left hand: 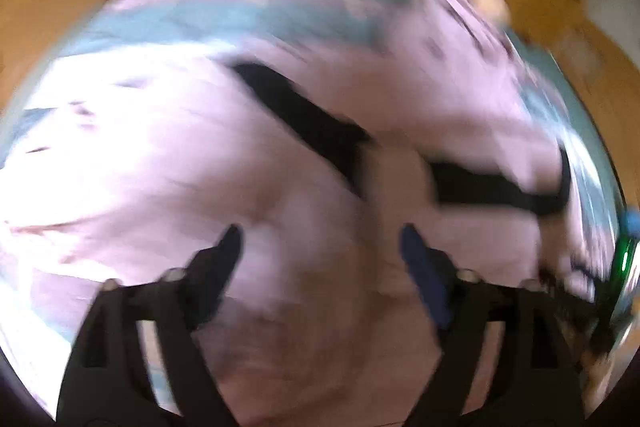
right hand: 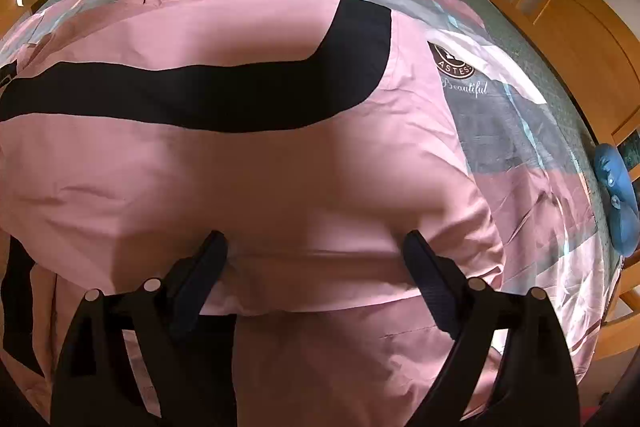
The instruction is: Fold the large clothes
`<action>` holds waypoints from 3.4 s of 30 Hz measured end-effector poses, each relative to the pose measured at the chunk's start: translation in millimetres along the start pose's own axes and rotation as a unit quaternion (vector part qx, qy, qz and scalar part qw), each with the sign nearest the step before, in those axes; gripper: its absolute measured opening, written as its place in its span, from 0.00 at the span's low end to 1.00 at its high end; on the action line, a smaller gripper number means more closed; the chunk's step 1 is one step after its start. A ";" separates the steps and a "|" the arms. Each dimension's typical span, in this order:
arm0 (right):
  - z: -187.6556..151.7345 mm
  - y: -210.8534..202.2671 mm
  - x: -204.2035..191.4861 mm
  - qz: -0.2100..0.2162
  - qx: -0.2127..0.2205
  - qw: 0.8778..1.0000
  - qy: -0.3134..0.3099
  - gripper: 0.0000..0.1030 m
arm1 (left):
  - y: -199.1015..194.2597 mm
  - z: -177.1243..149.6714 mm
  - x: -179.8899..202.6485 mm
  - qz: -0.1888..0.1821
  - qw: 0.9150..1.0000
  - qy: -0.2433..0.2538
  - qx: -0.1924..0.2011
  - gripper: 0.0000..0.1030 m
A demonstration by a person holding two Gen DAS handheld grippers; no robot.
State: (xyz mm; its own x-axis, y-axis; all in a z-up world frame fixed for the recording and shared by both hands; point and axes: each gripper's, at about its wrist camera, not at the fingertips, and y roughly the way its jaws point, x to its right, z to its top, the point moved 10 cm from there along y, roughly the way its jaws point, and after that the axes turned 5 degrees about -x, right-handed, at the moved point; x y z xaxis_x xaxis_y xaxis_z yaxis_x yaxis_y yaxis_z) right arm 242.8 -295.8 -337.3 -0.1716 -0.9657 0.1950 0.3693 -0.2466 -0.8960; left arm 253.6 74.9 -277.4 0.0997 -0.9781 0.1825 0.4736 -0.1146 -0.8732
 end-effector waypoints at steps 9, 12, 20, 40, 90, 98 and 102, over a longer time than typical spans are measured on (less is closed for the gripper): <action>-7.6 -9.7 -11.7 -0.021 0.008 1.000 -0.004 0.91 | -17.4 -16.8 -262.2 0.052 0.931 -0.362 -0.008 0.97; -8.4 -10.3 -12.5 -0.024 0.010 1.000 -0.005 0.91 | -11.9 -24.0 -298.1 0.077 0.919 -0.386 -0.011 0.97; -8.4 -9.9 -12.3 -0.030 0.013 0.999 -0.007 0.92 | 19.1 -24.3 -312.8 0.107 0.926 -0.360 -0.027 0.70; -7.1 -10.6 -11.6 -0.010 0.003 1.000 0.015 0.92 | -64.9 8.4 56.3 -0.247 0.963 0.051 0.100 0.10; 19.0 -76.4 21.8 0.238 0.119 0.950 0.165 0.14 | 40.3 -30.8 51.8 -0.152 0.986 -0.040 -0.052 0.97; 12.6 -65.4 47.8 0.195 0.101 0.952 0.214 0.90 | 26.6 -18.1 49.2 0.075 0.994 0.079 0.029 0.98; 2.2 -40.8 22.1 0.234 0.026 0.952 0.194 0.90 | 18.0 -25.1 66.7 -0.010 0.997 0.069 0.012 0.98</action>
State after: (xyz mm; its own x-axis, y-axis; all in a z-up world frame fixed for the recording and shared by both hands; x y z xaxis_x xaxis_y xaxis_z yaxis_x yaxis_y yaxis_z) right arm 226.0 -307.2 -295.5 -0.2988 -0.8699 -0.3924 0.5308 0.1903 -0.8259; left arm 246.7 3.2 -292.2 -0.0305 -0.9905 0.1340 0.4958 -0.1314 -0.8584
